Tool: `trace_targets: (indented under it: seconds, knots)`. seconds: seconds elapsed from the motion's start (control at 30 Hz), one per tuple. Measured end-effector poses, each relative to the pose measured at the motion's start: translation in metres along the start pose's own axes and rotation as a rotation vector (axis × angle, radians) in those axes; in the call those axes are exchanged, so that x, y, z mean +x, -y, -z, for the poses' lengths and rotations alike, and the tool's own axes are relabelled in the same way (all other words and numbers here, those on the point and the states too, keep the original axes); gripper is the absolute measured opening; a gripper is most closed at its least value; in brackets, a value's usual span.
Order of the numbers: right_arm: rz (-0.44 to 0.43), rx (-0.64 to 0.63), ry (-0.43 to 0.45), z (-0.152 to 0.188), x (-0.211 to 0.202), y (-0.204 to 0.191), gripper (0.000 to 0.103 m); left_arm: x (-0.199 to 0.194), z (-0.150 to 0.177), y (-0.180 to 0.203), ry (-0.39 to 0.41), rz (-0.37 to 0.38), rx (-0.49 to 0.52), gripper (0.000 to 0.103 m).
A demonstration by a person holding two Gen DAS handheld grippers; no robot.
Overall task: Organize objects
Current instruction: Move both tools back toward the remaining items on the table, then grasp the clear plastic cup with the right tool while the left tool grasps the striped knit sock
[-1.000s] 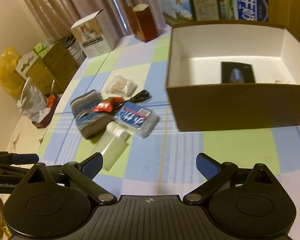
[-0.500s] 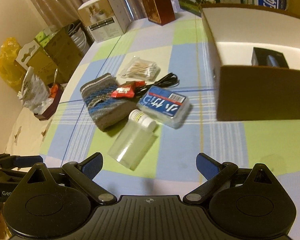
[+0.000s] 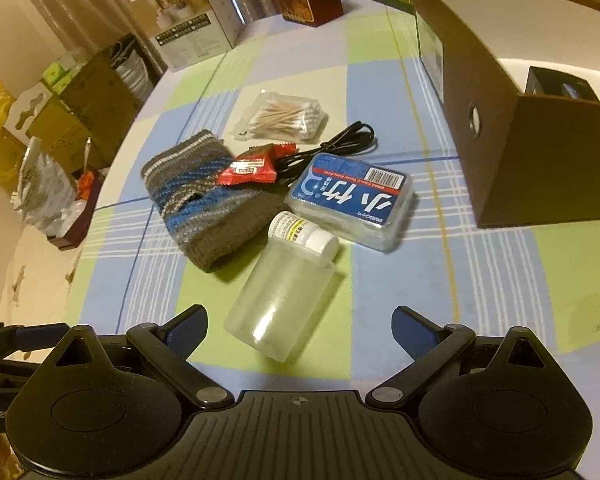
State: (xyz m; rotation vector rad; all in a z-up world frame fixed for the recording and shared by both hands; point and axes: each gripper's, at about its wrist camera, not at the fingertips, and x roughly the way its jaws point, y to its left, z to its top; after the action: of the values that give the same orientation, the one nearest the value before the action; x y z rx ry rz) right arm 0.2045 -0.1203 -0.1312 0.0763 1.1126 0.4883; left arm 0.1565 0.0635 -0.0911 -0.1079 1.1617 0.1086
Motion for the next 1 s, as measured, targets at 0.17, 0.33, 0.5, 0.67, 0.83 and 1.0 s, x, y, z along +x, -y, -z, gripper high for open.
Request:
trace_targets:
  seconds: [0.17, 0.33, 0.5, 0.67, 0.83, 1.0]
  knots:
    - [0.019, 0.008, -0.017, -0.003, 0.017, -0.008, 0.089, 0.008, -0.004, -0.010, -0.012, -0.001, -0.001, 0.088]
    - [0.040, 0.028, -0.026, -0.006, 0.034, -0.013, 0.080, 0.014, -0.007, -0.017, -0.019, -0.001, -0.006, 0.088]
    - [0.076, -0.003, -0.014, -0.008, 0.042, -0.016, 0.071, 0.017, -0.010, -0.020, -0.019, 0.006, -0.014, 0.088]
    - [0.103, -0.072, -0.012, -0.003, 0.037, -0.011, 0.050, 0.023, -0.015, -0.017, -0.011, 0.060, -0.025, 0.090]
    - [0.129, -0.038, -0.012, 0.004, 0.025, 0.014, 0.049, 0.033, -0.026, -0.007, 0.000, 0.152, -0.049, 0.090]
    - [0.197, 0.059, 0.004, 0.011, 0.002, 0.056, 0.049, 0.043, -0.042, 0.001, 0.044, 0.192, -0.062, 0.089]
